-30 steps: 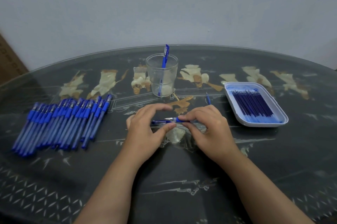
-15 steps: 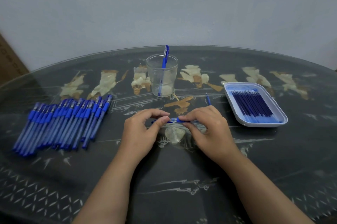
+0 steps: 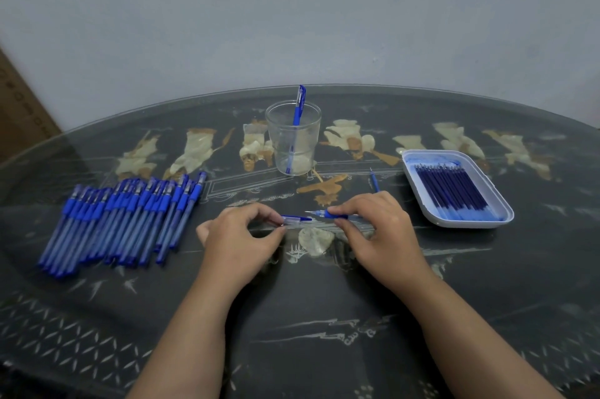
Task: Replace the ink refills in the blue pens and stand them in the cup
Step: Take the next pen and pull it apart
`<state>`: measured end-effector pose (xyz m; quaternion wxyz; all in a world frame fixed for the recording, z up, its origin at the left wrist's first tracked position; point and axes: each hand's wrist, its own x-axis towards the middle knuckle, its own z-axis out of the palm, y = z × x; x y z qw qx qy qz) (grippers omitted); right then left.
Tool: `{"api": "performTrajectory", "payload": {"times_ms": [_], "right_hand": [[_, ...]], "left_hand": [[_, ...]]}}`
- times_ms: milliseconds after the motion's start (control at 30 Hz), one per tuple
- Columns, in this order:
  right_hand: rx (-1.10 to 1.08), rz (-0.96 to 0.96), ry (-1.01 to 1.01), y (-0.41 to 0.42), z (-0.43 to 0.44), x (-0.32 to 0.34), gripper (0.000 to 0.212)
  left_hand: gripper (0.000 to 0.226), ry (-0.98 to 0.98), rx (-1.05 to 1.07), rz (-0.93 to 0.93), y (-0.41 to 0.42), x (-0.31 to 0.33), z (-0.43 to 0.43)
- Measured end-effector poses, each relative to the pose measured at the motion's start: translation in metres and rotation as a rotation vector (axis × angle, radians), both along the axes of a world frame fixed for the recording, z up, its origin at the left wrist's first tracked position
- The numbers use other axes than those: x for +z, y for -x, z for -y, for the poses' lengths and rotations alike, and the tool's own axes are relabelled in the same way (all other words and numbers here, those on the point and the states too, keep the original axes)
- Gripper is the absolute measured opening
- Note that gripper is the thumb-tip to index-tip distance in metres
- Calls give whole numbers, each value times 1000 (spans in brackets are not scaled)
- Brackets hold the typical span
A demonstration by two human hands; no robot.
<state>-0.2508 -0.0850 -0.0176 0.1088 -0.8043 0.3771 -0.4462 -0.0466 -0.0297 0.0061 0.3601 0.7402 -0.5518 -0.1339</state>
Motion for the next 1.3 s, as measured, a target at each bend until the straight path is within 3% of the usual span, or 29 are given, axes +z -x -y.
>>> {"api": "performTrajectory", "payload": {"times_ms": [300,433,500,600,733,833,1000,1100,1200,1300], "right_hand": [[-22,-52,0,-1,-8,10,21],[-130,-45,51,-2,-12,28,22],[-179,59,-69,-6,-18,41,20],[-99,372,-404,-11,-24,57,18],[32,592,-623,-12,-29,68,16],[54,651,-711,-14,-31,67,18],[4,750,-579,-13,-32,65,16],[-7,665,-457,-12,-33,66,15],[-37,588,-461,-14,-34,65,19],[-75,635,-466,-11,-32,67,19]], "left_hand": [[19,7,0,-19,0,0,0],[24,76,25,-42,1,2,-1],[23,222,28,-53,2,1,-2],[28,411,-134,-110,12,9,-5],[39,317,-370,-457,33,17,-9],[38,233,-397,-605,41,16,-8],[32,193,-333,-591,39,17,-8],[31,181,-333,-586,40,18,-8],[31,171,-353,-579,41,19,-9],[30,163,-376,-538,40,20,-9]]}}
